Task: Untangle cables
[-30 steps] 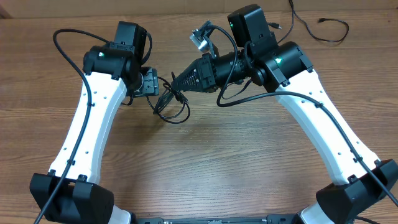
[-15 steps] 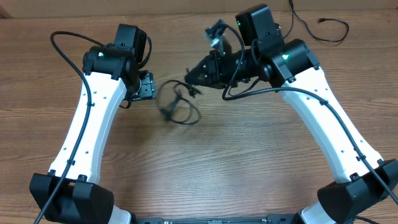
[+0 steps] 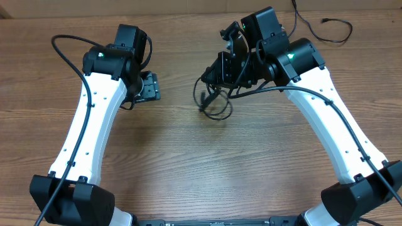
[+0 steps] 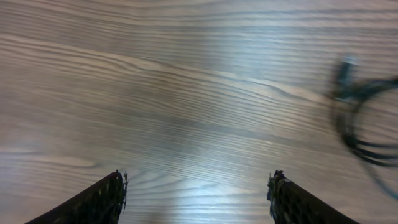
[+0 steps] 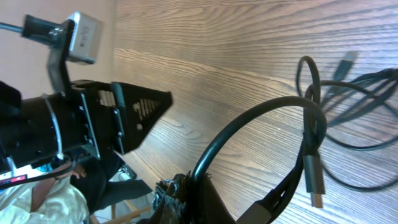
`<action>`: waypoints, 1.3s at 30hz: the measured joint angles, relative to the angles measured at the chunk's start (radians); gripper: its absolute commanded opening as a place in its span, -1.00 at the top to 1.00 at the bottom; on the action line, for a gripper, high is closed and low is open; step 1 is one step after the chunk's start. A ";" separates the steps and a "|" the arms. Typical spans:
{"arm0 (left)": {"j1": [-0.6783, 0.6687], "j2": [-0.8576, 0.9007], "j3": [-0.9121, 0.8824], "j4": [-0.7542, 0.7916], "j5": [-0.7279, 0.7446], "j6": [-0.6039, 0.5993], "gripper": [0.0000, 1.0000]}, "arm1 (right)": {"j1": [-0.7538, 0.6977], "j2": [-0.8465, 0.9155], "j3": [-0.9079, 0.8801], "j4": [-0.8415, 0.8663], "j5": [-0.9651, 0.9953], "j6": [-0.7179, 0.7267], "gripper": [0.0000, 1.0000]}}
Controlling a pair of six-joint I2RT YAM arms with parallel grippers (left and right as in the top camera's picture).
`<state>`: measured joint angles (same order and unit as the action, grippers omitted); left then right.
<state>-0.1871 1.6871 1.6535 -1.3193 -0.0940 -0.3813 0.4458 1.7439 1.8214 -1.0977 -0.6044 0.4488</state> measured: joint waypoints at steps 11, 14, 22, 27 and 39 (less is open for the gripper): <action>0.000 0.000 0.000 0.003 0.173 0.093 -0.59 | 0.000 0.000 0.000 0.106 -0.185 0.000 0.92; 0.000 0.000 0.000 0.003 0.248 0.154 -0.61 | 0.000 0.000 0.000 0.110 -0.205 0.000 0.93; 0.000 0.000 0.000 0.006 0.359 0.239 -0.55 | 0.000 0.000 0.000 0.138 -0.214 0.002 0.93; 0.000 0.000 0.000 -0.018 0.372 0.239 -0.59 | 0.000 0.000 0.000 0.166 -0.155 0.036 0.93; 0.000 -0.244 0.001 -0.116 0.370 0.210 -0.57 | 0.000 0.000 0.000 0.209 -0.124 0.084 0.93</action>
<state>-0.1871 1.4429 1.6547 -1.4349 0.2764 -0.1711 0.4458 1.7439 1.8214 -0.8886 -0.7288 0.5327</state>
